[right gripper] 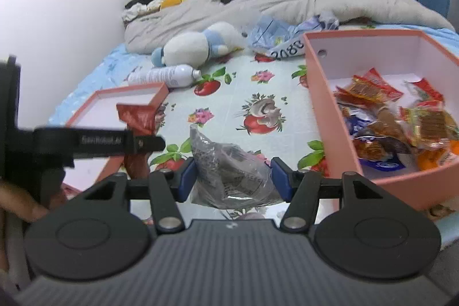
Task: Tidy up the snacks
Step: 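Lift both held bags and carry them over the deep pink box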
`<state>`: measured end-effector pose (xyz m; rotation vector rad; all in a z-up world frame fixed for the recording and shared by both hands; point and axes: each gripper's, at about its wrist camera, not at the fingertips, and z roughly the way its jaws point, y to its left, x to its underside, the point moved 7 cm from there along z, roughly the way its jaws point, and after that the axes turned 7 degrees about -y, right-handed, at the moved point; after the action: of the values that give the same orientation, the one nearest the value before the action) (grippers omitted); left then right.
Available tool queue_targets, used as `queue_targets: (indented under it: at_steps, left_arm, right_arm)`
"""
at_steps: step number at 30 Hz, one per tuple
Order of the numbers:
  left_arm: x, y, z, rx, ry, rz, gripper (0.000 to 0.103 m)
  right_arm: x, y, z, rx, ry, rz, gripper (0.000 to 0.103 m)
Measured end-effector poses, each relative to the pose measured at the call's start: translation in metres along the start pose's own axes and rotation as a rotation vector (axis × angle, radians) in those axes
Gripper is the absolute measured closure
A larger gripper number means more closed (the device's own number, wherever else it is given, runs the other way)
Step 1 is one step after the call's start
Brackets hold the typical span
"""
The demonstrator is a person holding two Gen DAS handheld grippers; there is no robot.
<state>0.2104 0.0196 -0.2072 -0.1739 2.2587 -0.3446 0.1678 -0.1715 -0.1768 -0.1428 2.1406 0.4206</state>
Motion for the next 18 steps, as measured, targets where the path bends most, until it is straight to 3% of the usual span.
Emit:
queue_targets:
  at_steps: [5,10,18]
  left_arm:
    - [0.010,-0.011,-0.041,0.017,-0.012,0.012,0.055]
    - [0.019,-0.026,-0.073,0.029,-0.015,0.026,0.055]
    - [0.028,-0.080,-0.088,0.114,-0.005,0.060,0.055]
  right_arm:
    - [-0.001,-0.003,-0.038,0.034,-0.045,-0.022,0.044]
    - [0.009,-0.019,-0.069,0.075,-0.051,0.047,0.044]
    - [0.000,-0.041,-0.108,0.129,-0.098,0.058,0.044]
